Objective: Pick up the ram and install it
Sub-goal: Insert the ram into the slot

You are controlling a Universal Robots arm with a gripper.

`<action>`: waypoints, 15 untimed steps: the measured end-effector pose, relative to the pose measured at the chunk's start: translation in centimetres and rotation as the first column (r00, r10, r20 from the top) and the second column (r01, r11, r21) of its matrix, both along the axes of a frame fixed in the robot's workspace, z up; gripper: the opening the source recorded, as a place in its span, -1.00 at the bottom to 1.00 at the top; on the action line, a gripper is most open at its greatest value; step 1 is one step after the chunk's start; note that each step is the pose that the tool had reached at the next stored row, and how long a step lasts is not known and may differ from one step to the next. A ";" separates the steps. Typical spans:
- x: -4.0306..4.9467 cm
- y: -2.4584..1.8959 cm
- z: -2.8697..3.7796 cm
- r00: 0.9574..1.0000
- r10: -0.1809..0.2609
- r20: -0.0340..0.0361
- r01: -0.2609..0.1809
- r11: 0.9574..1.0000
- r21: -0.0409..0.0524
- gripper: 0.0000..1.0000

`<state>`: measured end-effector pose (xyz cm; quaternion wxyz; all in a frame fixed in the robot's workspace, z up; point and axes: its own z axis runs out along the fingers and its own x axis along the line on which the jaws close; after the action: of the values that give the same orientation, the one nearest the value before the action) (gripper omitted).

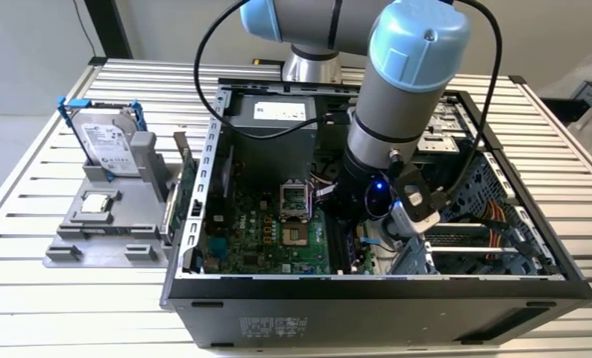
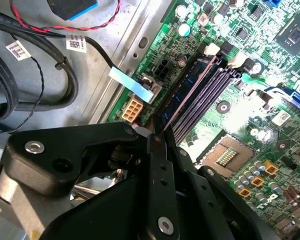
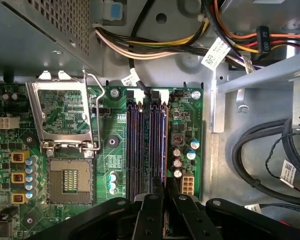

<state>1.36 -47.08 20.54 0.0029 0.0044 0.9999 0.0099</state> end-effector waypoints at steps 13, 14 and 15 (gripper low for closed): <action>0.03 0.00 0.19 1.000 -0.024 0.000 0.024 1.000 0.006 -1.00; 0.03 0.00 0.18 1.000 -0.025 0.000 0.025 1.000 0.006 -1.00; 0.03 0.00 0.18 1.000 -0.026 0.000 0.026 1.000 0.006 -1.00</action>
<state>1.39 -47.08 20.72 0.0030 0.0172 0.9998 0.0131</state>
